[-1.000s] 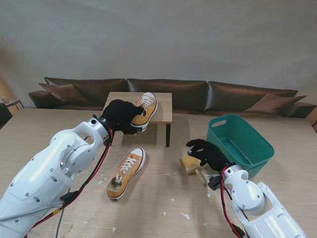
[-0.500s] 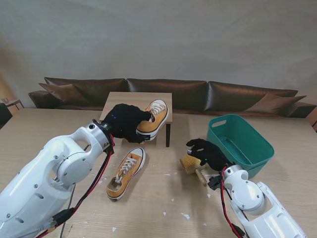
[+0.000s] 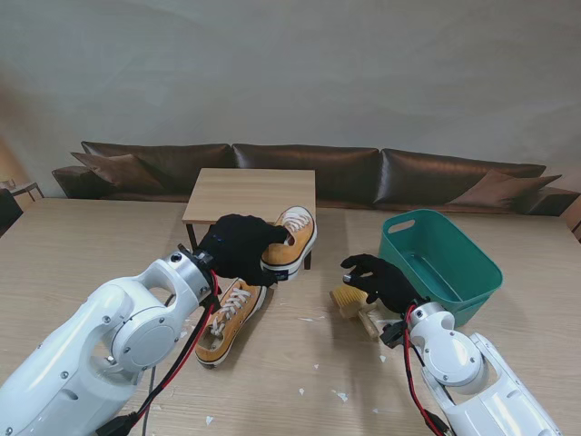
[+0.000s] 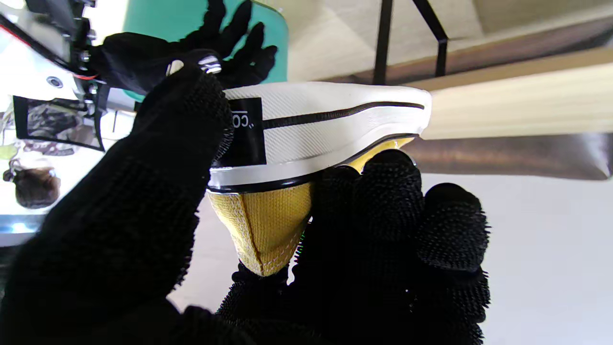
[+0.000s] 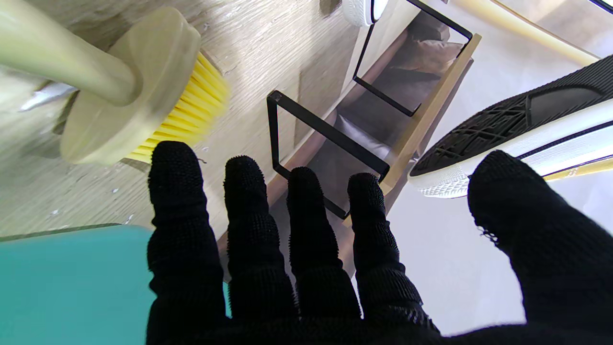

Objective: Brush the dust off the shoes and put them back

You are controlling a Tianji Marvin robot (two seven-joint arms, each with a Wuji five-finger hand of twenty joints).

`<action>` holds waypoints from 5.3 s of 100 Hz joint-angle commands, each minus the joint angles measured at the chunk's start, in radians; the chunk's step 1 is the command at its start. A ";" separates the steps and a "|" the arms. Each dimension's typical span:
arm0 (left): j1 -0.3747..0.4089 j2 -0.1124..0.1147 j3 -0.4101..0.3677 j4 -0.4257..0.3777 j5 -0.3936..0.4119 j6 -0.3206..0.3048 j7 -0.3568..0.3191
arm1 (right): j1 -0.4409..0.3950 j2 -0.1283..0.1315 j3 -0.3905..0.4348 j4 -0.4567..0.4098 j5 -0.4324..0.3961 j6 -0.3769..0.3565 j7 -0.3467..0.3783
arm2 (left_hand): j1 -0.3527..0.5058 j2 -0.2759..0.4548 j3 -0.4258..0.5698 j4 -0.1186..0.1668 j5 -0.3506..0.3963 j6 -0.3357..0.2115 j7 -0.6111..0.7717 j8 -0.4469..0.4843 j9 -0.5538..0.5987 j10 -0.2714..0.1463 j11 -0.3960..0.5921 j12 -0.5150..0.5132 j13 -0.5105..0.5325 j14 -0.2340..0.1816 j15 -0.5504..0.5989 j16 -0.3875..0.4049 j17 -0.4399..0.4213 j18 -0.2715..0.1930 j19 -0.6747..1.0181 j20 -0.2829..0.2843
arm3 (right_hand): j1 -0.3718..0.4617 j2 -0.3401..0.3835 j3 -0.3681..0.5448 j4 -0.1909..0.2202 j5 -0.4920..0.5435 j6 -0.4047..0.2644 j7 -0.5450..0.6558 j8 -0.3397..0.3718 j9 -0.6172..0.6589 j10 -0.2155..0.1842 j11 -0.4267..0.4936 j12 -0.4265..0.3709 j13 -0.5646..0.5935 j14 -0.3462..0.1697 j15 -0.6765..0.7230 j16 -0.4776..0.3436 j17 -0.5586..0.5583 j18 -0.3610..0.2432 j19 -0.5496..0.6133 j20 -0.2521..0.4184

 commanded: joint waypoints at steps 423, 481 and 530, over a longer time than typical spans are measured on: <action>0.253 -0.029 -0.234 0.252 -0.370 0.026 0.053 | -0.123 0.018 -0.059 -0.228 -0.451 0.367 -0.074 | -0.026 0.536 -0.374 0.205 -0.103 -0.039 -0.954 -0.634 -0.495 0.014 -0.408 -0.988 -0.708 0.105 -0.816 -0.462 -0.571 0.009 -1.068 0.035 | -0.028 -0.148 -0.023 0.002 0.108 0.010 0.074 -0.003 0.039 -0.011 0.088 0.023 0.127 -0.010 0.164 0.056 -0.255 -0.013 0.407 0.000; 0.295 -0.042 -0.253 0.251 -0.399 0.037 0.103 | -0.074 0.022 -0.179 -0.127 -0.640 0.570 -0.131 | -0.006 0.563 -0.388 0.207 -0.087 -0.002 -0.951 -0.631 -0.474 0.036 -0.405 -0.982 -0.699 0.122 -0.816 -0.455 -0.567 0.021 -1.122 0.081 | -0.016 -0.335 0.079 -0.038 0.174 0.045 0.157 0.004 0.136 -0.014 0.204 0.081 0.421 -0.088 0.500 0.157 0.092 -0.078 0.912 0.034; 0.306 -0.040 -0.259 0.239 -0.404 0.038 0.094 | -0.067 0.025 -0.215 -0.111 -0.714 0.667 -0.139 | 0.002 0.571 -0.397 0.209 -0.067 0.005 -0.944 -0.627 -0.445 0.049 -0.396 -0.970 -0.683 0.132 -0.807 -0.447 -0.572 0.026 -1.134 0.095 | -0.001 -0.398 0.149 -0.046 0.238 0.051 0.210 0.008 0.233 -0.021 0.262 0.111 0.573 -0.161 0.665 0.202 0.235 -0.109 1.014 -0.007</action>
